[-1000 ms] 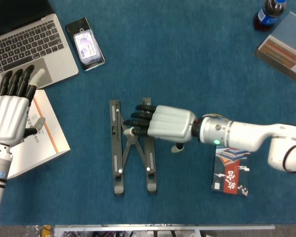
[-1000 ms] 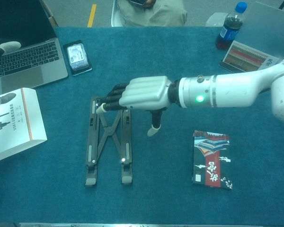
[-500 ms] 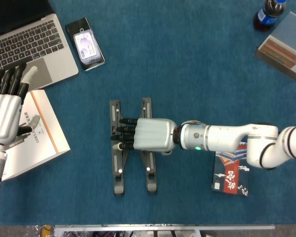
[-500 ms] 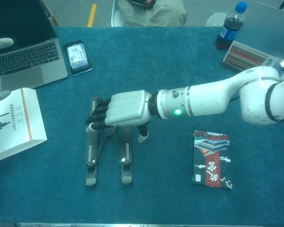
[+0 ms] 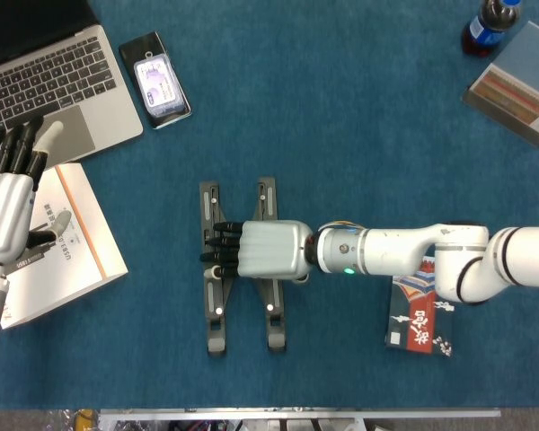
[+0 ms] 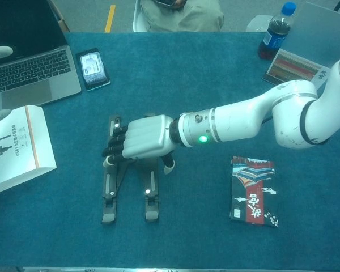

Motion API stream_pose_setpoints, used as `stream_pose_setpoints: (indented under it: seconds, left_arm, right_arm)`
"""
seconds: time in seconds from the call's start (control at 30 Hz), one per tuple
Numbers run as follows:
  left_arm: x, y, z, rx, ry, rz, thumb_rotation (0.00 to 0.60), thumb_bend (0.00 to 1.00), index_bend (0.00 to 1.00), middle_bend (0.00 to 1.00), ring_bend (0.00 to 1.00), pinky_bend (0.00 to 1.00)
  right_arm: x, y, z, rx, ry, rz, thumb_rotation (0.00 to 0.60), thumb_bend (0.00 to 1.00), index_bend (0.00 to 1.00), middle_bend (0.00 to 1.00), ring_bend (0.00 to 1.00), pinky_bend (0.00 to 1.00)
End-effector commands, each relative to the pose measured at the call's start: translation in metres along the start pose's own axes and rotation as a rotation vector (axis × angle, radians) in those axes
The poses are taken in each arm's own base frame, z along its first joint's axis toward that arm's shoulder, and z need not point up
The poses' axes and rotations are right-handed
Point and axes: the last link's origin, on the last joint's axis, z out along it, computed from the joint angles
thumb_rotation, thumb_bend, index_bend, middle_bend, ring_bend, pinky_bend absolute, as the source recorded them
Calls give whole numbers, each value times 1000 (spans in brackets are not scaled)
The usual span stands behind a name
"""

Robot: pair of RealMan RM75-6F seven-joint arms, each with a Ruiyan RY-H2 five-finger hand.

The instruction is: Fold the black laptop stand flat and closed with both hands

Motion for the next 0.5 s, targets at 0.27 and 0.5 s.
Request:
stream_pose_setpoints:
  seconds: [0.27,0.5]
  left_arm:
    - [1,-3,0,8,6,-18,600,246,0,0,0,0]
    - [1,-4,0,8,7,-27,600,246,0,0,0,0]
  right_arm:
    - [7,1,12,-1,-16,-7,600,0,0,0,0,0]
    - [8,1,18,0,-34,-21,600,0,0,0,0,0]
